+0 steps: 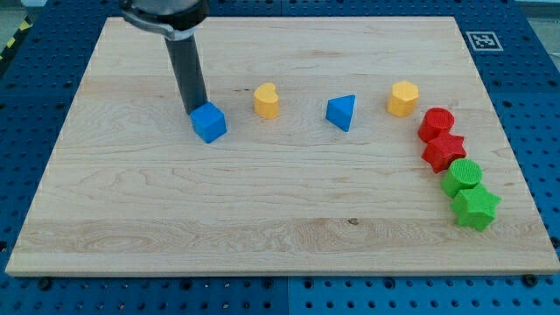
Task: Move the yellow hexagon towards the blue cube
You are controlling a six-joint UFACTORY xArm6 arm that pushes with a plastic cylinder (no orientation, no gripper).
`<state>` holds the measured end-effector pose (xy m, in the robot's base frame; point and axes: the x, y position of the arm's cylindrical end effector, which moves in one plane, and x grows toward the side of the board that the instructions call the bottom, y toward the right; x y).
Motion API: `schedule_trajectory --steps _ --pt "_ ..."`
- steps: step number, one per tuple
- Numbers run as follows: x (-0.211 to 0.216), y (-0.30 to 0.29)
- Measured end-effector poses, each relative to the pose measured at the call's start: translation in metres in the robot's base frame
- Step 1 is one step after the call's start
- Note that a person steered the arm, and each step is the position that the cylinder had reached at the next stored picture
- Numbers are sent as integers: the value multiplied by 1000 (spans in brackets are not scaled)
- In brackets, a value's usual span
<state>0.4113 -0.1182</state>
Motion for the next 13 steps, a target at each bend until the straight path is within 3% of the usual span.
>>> schedule_trajectory --steps 1,2,4,6,7,8,10,13 --pt "25 9" --pt "10 9" --pt "-96 33" --pt "-90 253" --pt "-43 342" --pt "7 374" --pt "13 365" --pt "-24 275"
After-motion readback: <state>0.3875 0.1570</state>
